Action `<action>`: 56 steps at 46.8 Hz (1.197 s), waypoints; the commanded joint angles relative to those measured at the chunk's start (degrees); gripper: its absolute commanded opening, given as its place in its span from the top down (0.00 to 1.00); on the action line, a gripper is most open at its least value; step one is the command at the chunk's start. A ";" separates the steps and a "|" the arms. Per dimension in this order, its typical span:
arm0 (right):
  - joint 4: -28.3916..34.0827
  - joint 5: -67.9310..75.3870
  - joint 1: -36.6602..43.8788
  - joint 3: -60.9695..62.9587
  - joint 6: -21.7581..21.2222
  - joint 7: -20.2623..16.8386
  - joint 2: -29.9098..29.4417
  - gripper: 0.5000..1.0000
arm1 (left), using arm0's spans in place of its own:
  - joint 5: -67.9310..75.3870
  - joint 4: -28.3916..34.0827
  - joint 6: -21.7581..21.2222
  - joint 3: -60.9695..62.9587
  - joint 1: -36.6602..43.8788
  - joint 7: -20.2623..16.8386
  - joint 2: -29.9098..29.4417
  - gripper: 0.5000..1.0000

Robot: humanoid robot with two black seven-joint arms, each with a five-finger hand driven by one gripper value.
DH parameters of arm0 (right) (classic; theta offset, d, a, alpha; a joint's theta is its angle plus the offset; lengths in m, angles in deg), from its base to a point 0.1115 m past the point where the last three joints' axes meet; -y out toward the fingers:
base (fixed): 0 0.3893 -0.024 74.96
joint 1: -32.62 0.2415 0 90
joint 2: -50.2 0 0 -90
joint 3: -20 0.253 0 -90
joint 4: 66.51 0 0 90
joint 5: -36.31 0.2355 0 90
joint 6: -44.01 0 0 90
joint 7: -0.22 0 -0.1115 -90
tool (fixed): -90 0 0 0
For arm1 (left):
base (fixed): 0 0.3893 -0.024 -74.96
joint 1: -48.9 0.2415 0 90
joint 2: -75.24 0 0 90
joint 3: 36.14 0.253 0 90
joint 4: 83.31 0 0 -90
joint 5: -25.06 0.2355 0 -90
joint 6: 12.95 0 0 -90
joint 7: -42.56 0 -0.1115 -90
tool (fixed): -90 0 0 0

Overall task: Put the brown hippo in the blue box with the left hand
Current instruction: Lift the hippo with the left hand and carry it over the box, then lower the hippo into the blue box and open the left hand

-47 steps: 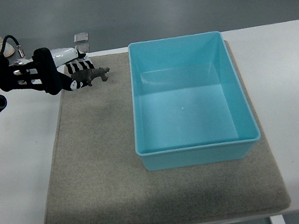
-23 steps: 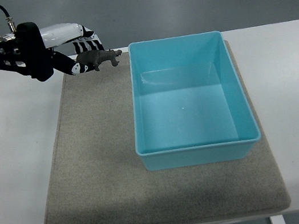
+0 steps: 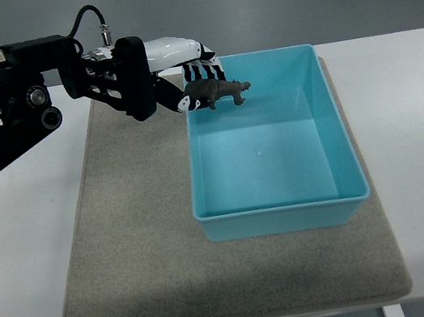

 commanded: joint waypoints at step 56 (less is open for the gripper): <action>0.00 0.00 0.01 0.00 0.00 0.00 0.00 0.13 | -28.70 9.15 -8.91 -2.01 5.13 0.15 7.17 0.01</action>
